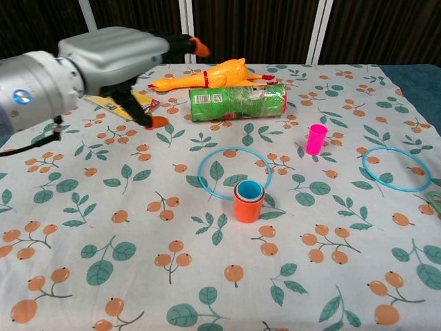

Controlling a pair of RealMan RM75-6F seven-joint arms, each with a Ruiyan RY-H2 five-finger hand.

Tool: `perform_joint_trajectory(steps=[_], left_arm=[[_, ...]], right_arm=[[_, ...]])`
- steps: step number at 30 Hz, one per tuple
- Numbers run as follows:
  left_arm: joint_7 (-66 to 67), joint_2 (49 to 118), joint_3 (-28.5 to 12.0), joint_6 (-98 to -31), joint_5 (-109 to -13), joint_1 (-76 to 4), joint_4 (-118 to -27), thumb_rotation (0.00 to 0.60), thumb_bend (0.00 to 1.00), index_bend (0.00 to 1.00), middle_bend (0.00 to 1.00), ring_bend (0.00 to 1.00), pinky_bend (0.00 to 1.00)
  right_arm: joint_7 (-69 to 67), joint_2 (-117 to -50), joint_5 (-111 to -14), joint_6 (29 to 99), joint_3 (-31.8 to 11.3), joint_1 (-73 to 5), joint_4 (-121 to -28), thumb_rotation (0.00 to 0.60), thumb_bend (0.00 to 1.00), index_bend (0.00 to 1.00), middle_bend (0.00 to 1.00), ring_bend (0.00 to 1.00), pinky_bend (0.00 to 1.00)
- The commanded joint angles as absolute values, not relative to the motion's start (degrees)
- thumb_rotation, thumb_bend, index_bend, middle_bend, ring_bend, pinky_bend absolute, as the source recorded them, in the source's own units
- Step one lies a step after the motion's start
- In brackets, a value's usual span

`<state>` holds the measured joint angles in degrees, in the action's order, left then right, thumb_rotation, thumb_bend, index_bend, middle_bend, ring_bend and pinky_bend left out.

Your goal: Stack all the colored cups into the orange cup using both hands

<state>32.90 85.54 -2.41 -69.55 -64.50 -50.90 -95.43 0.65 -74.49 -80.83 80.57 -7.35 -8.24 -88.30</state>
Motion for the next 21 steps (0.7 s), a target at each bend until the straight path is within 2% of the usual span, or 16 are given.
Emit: perform_joint_trajectory(steps=[1,9,13,21], left_arm=[[27.5,81.3,-0.8,-72.3,-67.1,-46.9,-94.4,0.600,0.23,0.05,0.00,0.00,0.00],[14.9,75.8,0.6,-78.4,-71.1,-38.7,-92.5,0.600,0.23,0.08,0.00,0.00,0.00],[8.2,73.5,1.8,-79.0,-72.2,-34.9,-88.3,0.600,0.23,0.09,0.00,0.00,0.00],[1.4,72.0,1.6,-81.4,-74.8,-30.0,-83.6,0.600,0.23,0.10,0.00,0.00,0.00]], right_arm=[[1.1,-73.5,-80.1,76.4,-9.1,-11.7,-88.7,0.600,0.32,0.05,0.02,0.02,0.09],[4.0,-72.0,-76.7,65.1,-13.2,-20.6,-92.4,0.600,0.32,0.07,0.02,0.02,0.09],[7.2,-71.2,-70.1,56.8,-15.4,-25.8,-96.4,0.600,0.32,0.07,0.02,0.02,0.09],[15.6,-77.3,-59.6,51.6,-15.8,-32.9,-95.2,0.600,0.32,0.16,0.02,0.02,0.09]])
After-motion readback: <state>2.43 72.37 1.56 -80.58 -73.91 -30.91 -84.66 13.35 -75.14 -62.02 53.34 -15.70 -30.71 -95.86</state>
